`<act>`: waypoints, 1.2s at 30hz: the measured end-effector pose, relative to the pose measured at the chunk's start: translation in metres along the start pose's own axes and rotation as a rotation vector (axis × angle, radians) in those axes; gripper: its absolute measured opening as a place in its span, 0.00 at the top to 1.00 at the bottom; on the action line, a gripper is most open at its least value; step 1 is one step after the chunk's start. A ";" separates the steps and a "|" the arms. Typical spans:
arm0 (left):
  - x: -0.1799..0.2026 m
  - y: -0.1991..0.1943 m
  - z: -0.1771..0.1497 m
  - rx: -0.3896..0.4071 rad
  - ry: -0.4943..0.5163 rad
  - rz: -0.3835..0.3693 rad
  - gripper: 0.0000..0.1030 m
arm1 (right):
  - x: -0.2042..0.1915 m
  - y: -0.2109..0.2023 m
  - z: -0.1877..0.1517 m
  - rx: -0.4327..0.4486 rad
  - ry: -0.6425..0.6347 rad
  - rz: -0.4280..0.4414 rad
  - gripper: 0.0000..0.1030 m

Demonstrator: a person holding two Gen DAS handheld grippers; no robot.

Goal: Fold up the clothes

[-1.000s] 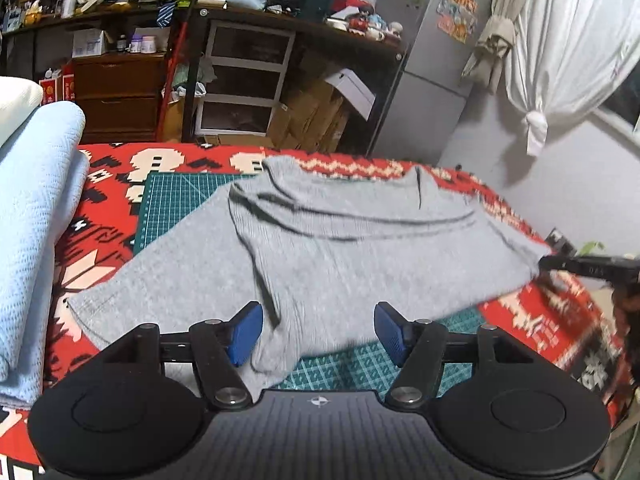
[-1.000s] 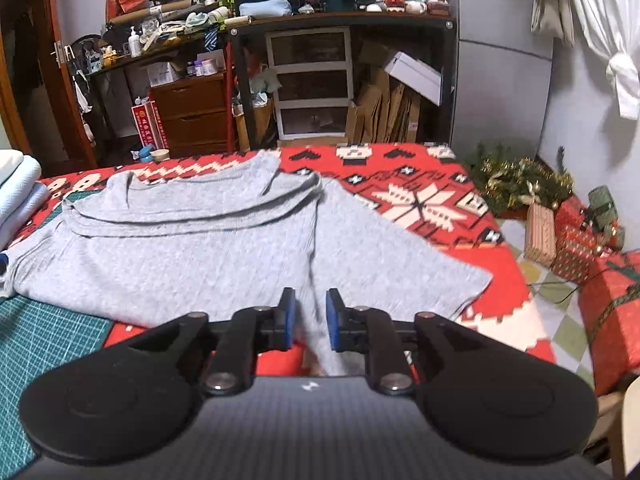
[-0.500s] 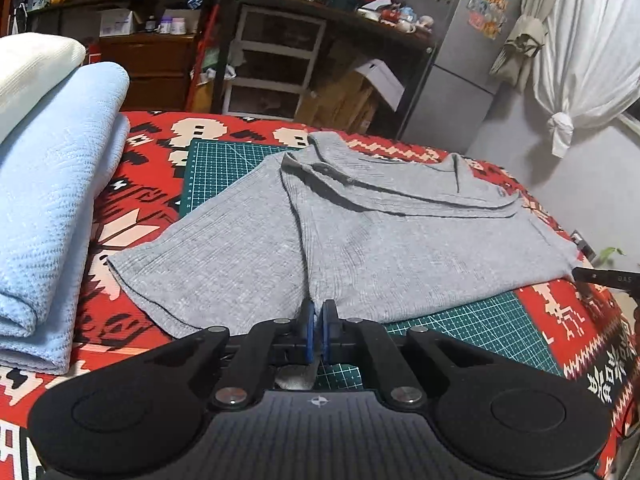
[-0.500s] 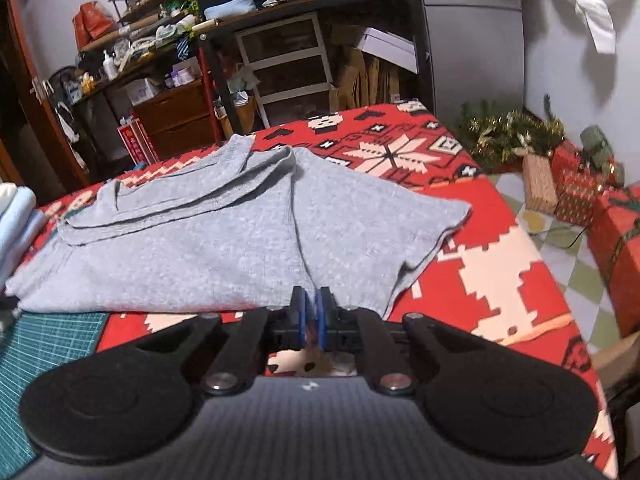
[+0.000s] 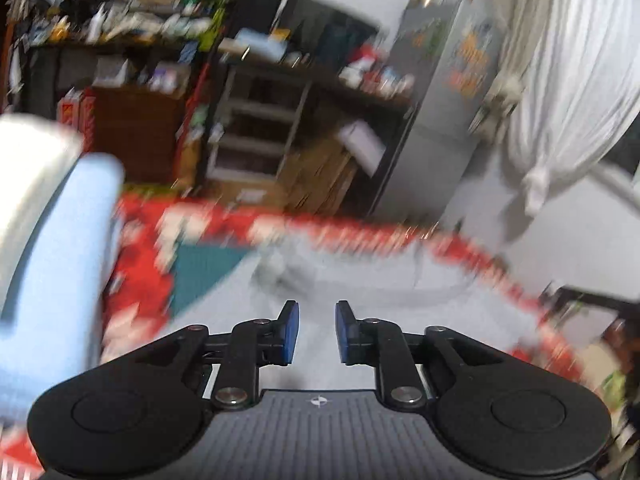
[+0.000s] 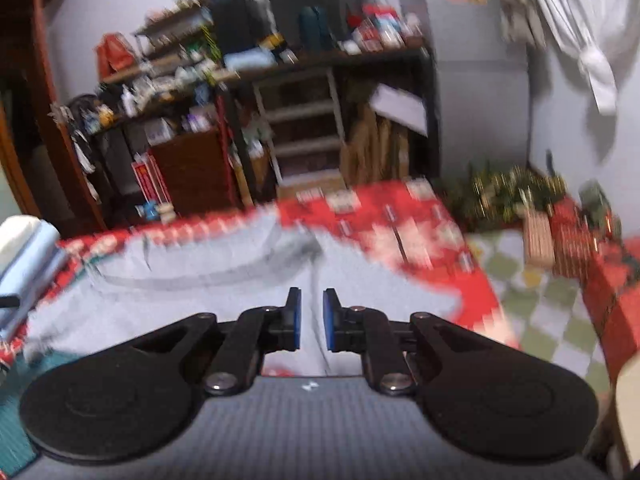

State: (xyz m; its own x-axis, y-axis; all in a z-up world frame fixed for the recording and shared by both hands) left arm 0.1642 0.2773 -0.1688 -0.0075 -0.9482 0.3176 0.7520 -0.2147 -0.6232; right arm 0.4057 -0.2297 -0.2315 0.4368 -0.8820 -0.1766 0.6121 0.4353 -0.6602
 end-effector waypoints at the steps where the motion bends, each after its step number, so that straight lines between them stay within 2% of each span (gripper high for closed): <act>1: 0.007 0.005 0.016 0.023 0.006 -0.010 0.65 | -0.010 0.001 0.013 0.023 -0.020 0.013 0.86; 3: 0.015 0.023 0.043 0.053 0.010 -0.027 0.64 | -0.034 0.006 0.040 0.067 -0.052 0.051 0.86; 7: 0.003 0.068 0.069 0.052 -0.048 0.000 0.68 | -0.087 0.042 0.083 0.105 -0.079 0.169 0.86; 9: -0.007 0.090 0.077 0.041 -0.080 0.016 0.84 | -0.115 0.065 0.094 0.101 -0.107 0.165 0.86; 11: -0.022 0.103 0.069 0.014 -0.117 -0.021 0.87 | -0.139 0.090 0.097 0.079 -0.124 0.185 0.86; 13: -0.036 0.110 0.057 -0.015 -0.155 -0.094 0.89 | -0.156 0.111 0.093 0.047 -0.120 0.246 0.86; 15: -0.043 0.112 0.046 -0.039 -0.152 -0.135 0.90 | -0.170 0.133 0.085 0.003 -0.117 0.324 0.89; 21: -0.055 0.120 0.029 -0.109 -0.160 -0.240 0.90 | -0.191 0.165 0.057 -0.097 -0.175 0.443 0.91; 25: -0.052 0.125 0.023 -0.155 -0.125 -0.213 0.90 | -0.202 0.166 0.043 -0.141 -0.236 0.479 0.90; 28: -0.053 0.129 0.020 -0.176 -0.119 -0.189 0.90 | -0.212 0.177 0.032 -0.195 -0.283 0.462 0.90; 31: -0.054 0.130 0.019 -0.175 -0.114 -0.171 0.90 | -0.219 0.185 0.023 -0.235 -0.322 0.452 0.90; 36: -0.056 0.129 0.019 -0.171 -0.127 -0.181 0.90 | -0.230 0.187 0.012 -0.281 -0.396 0.486 0.89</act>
State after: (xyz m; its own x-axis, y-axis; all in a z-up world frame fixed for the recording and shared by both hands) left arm 0.2740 0.3068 -0.2536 -0.0405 -0.8563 0.5149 0.6240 -0.4241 -0.6563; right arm 0.4272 0.0570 -0.3058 0.8597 -0.4422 -0.2558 0.1144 0.6547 -0.7472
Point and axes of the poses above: each gripper's, at about its wrist camera, not at the fingertips, and y roughly the way its jaws point, x to its right, z to its top, the point moved 2 cm from there along y, roughly the way its jaws point, and after that the axes turned 13 degrees about -x, right-handed, at the moved point
